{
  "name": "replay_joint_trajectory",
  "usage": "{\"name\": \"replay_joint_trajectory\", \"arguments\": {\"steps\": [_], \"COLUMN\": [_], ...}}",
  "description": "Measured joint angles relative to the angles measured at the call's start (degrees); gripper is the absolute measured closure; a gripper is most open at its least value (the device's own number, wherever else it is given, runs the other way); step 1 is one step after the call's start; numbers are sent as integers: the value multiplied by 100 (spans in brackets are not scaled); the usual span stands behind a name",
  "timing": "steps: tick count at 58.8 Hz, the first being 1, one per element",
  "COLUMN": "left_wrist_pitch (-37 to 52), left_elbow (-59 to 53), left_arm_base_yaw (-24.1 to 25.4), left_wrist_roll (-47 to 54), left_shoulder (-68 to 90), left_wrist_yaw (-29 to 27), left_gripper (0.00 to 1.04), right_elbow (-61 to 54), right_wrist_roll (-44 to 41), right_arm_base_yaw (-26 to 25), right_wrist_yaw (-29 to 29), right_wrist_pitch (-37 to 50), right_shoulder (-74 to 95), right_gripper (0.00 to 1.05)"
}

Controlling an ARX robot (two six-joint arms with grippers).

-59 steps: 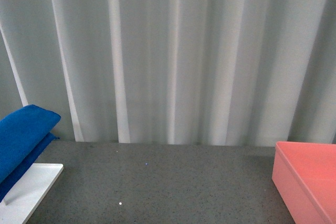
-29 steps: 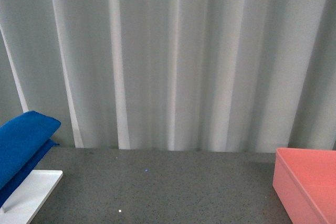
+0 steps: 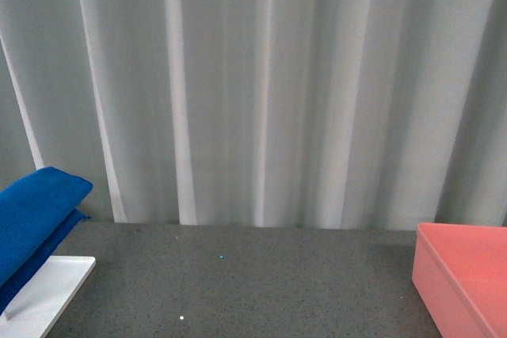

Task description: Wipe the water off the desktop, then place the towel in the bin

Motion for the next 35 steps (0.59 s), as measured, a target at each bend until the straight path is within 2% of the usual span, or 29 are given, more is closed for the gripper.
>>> {"name": "replay_joint_trajectory", "arguments": {"steps": [5,10,15,21,25,30,35], "left_wrist_pitch": [973,1340,1290,835,608,702,643], "left_elbow": [619,1519,2463,3571,4153,4918,5484], "left_arm_base_yaw": [90,293,509,726,837,992,1110], "left_wrist_roll": [267,745,1325,1958,2197,2634,2855], "left_shoulder": [1294,2826,4387,5952,6577,7340,7836], "left_wrist_yaw": [393,535,446,444,365,-59,-70], "left_gripper": [7,7,7,7,7,7,7], "right_elbow": [0,0,0,0,0,0,0], "right_wrist_roll": [-2,0,0,0,0,0,-2], "right_arm_base_yaw": [0,0,0,0,0,0,0], "right_wrist_yaw": [0,0,2,0,-4,-2,0], "right_wrist_pitch": [0,0,0,-2,-2,-2,-2], "right_shoulder": [0,0,0,0,0,0,0], "right_gripper": [7,7,7,7,7,7,7]}}
